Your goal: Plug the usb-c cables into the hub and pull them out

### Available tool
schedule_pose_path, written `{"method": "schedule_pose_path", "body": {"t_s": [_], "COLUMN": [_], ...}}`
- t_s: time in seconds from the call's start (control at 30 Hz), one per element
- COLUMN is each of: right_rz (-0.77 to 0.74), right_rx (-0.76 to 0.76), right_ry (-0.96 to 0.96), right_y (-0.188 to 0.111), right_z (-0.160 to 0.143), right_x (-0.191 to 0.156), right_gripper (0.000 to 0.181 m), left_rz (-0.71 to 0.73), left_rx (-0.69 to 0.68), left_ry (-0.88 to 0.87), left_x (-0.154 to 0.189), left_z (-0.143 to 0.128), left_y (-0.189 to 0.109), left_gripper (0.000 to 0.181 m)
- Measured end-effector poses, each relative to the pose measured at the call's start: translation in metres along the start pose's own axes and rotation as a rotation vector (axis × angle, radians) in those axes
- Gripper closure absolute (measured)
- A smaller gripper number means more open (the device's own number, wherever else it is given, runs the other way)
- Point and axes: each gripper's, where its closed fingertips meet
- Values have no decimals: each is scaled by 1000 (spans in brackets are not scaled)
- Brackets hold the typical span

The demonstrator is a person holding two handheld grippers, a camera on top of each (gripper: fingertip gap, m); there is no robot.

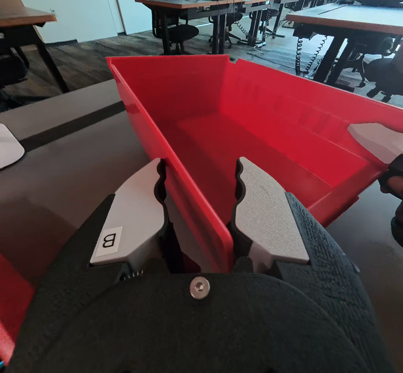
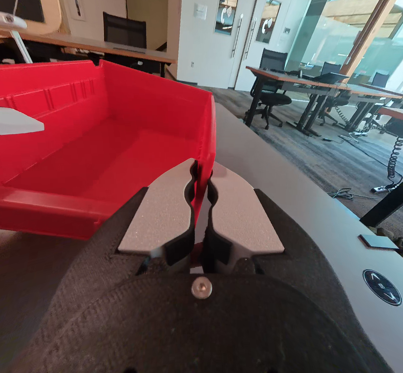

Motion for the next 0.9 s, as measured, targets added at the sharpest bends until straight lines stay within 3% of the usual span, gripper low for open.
{"method": "schedule_pose_path", "body": {"t_s": [0.13,0.23,0.3,0.47,0.53,0.6,0.7,0.77,0.83,0.9], "right_rz": [18,51,63,165,297,397,557,662,723,731], "right_rx": [-25,-34,-19,231,309,312,233,108,-41,-89], "right_ry": [-9,-32,-89,-138,-131,-160,-356,-535,-643,-672], "right_y": [4,3,2,-16,-29,-38,-51,-58,-59,-55], "right_z": [-9,-12,-10,37,59,70,61,36,9,-3], "right_x": [2,3,8,9,-10,-32,-73,-99,-114,-125], "right_gripper": [175,172,146,88,61,49,46,62,77,86], "left_rz": [-83,-164,-214,-334,-291,-204,-62,-57,-88,-127], "left_rx": [-47,28,72,143,155,122,28,-149,-364,-465], "left_ry": [-57,-83,-72,87,166,281,535,702,735,728], "left_x": [7,18,27,43,30,5,-38,-60,-78,-85], "left_z": [-13,-2,11,41,44,37,18,-12,-48,-69], "left_y": [3,-4,-14,-77,-107,-135,-170,-186,-195,-196], "left_gripper": [103,82,64,54,42,38,39,61,77,88]}}
Point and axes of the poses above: each gripper's, where its closed fingertips meet, y out along the fingers, z out of its top, x = y × z across the jaws, and after that the axes turned 7 degrees about x, right-handed
